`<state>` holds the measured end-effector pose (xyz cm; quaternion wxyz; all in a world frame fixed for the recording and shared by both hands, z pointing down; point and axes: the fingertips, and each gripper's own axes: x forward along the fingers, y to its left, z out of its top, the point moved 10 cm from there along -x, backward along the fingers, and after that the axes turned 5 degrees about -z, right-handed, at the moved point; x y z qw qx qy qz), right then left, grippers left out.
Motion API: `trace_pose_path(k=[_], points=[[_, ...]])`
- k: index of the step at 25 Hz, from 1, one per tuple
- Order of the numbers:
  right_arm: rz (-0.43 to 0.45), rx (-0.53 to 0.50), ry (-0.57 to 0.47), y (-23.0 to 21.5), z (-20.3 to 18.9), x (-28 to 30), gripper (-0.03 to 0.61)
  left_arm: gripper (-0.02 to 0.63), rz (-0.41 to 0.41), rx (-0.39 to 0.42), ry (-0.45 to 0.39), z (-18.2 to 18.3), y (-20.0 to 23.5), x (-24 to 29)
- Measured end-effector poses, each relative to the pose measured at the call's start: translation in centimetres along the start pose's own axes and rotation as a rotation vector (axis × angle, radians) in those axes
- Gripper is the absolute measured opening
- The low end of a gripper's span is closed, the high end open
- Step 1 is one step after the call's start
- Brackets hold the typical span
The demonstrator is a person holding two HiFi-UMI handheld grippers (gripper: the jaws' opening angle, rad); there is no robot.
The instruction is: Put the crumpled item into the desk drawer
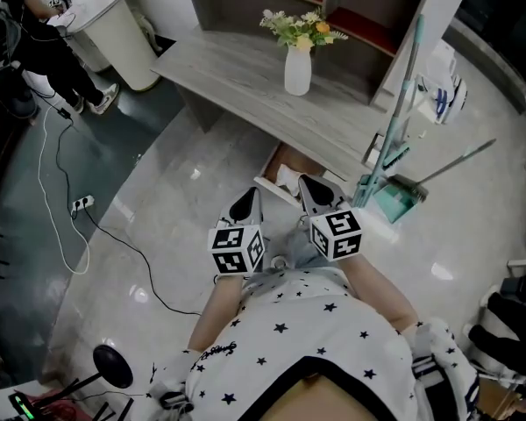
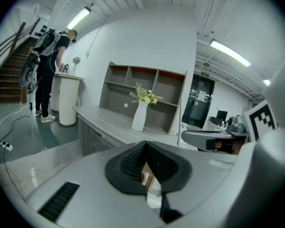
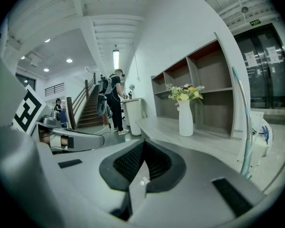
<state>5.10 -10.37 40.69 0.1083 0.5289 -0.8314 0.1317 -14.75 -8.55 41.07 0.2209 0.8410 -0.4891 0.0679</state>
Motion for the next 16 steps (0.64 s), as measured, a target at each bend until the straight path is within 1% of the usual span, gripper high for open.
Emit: trace_pose_path(k=[9, 16], points=[[0.007, 0.003, -0.017, 0.41, 0.22, -0.01, -0.008, 0.012, 0.007, -0.010, -0.006, 0.04, 0.45, -0.29], [0.014, -0.004, -0.025, 0.46, 0.27, 0.34, -0.008, 0.012, -0.003, -0.003, -0.010, 0.09, 0.37, 0.00]])
